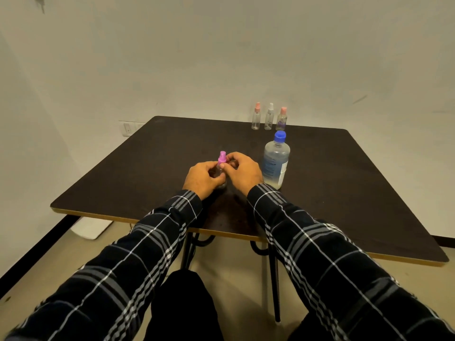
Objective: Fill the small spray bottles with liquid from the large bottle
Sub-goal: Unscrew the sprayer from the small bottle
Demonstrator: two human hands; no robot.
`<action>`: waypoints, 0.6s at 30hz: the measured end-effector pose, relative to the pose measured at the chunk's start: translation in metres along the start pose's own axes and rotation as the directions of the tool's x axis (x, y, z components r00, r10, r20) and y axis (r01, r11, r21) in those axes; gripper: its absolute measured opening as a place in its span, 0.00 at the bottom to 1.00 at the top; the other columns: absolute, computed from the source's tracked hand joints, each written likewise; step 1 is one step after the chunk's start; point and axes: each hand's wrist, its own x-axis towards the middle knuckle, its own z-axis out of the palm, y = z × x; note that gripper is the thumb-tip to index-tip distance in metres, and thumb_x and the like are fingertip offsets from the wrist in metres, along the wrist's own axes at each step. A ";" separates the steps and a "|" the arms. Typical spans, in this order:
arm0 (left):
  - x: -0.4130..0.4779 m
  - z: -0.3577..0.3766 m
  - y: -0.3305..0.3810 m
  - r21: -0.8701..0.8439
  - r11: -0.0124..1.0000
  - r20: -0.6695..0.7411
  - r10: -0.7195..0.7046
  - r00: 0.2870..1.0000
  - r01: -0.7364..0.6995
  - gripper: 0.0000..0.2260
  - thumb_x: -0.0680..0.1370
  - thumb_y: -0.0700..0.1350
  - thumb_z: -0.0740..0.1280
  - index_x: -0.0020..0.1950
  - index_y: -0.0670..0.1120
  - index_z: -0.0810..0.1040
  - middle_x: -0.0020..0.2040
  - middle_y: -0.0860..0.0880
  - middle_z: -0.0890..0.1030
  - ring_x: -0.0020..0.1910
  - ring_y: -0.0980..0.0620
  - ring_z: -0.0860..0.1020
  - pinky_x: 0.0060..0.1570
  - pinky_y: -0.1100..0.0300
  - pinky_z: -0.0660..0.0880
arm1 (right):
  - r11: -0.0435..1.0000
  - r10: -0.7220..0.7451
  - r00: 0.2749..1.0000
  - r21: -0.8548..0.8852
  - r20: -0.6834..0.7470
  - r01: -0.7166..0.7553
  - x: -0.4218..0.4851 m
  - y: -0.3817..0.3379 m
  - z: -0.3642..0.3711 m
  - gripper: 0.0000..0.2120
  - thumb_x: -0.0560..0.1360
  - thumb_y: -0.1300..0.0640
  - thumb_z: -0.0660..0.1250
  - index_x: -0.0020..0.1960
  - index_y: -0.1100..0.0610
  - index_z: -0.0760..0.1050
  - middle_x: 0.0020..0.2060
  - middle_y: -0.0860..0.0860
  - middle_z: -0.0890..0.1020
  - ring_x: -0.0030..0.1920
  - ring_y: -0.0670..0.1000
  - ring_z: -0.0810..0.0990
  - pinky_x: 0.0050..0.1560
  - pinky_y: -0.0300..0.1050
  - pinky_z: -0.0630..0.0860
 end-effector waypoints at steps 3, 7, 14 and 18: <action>0.000 0.001 -0.004 -0.002 1.000 -0.018 0.015 1.000 -0.015 0.13 0.78 0.47 0.72 0.63 0.52 0.82 0.49 0.55 0.84 0.51 0.56 0.81 0.59 0.50 0.79 | 1.000 -0.018 1.000 0.003 0.012 0.018 0.003 0.001 -0.001 0.09 0.76 0.48 0.70 0.55 0.47 0.79 0.47 0.45 0.83 0.50 0.47 0.81 0.56 0.50 0.79; 0.009 0.004 -0.013 -0.016 0.999 -0.068 0.040 0.997 -0.041 0.11 0.78 0.47 0.72 0.61 0.54 0.83 0.46 0.56 0.85 0.46 0.60 0.81 0.51 0.58 0.79 | 0.998 -0.065 0.998 0.006 0.014 0.065 0.014 0.008 0.004 0.10 0.76 0.48 0.70 0.56 0.47 0.79 0.46 0.44 0.83 0.49 0.47 0.81 0.54 0.49 0.79; 0.018 0.004 -0.016 -0.042 0.997 -0.090 0.058 0.994 -0.062 0.11 0.77 0.46 0.73 0.59 0.55 0.84 0.44 0.56 0.85 0.45 0.60 0.82 0.49 0.60 0.79 | 0.996 -0.086 0.996 -0.014 0.024 0.086 0.027 0.006 0.003 0.08 0.75 0.48 0.71 0.53 0.47 0.79 0.44 0.44 0.83 0.47 0.46 0.81 0.53 0.50 0.80; 0.021 0.006 -0.019 -0.052 0.996 -0.089 0.064 0.994 -0.069 0.11 0.77 0.46 0.73 0.59 0.56 0.83 0.45 0.56 0.85 0.45 0.61 0.82 0.49 0.62 0.78 | 0.997 -0.068 0.998 0.025 -0.004 0.068 0.027 0.011 0.007 0.09 0.75 0.47 0.70 0.54 0.46 0.79 0.44 0.44 0.83 0.47 0.45 0.81 0.54 0.50 0.80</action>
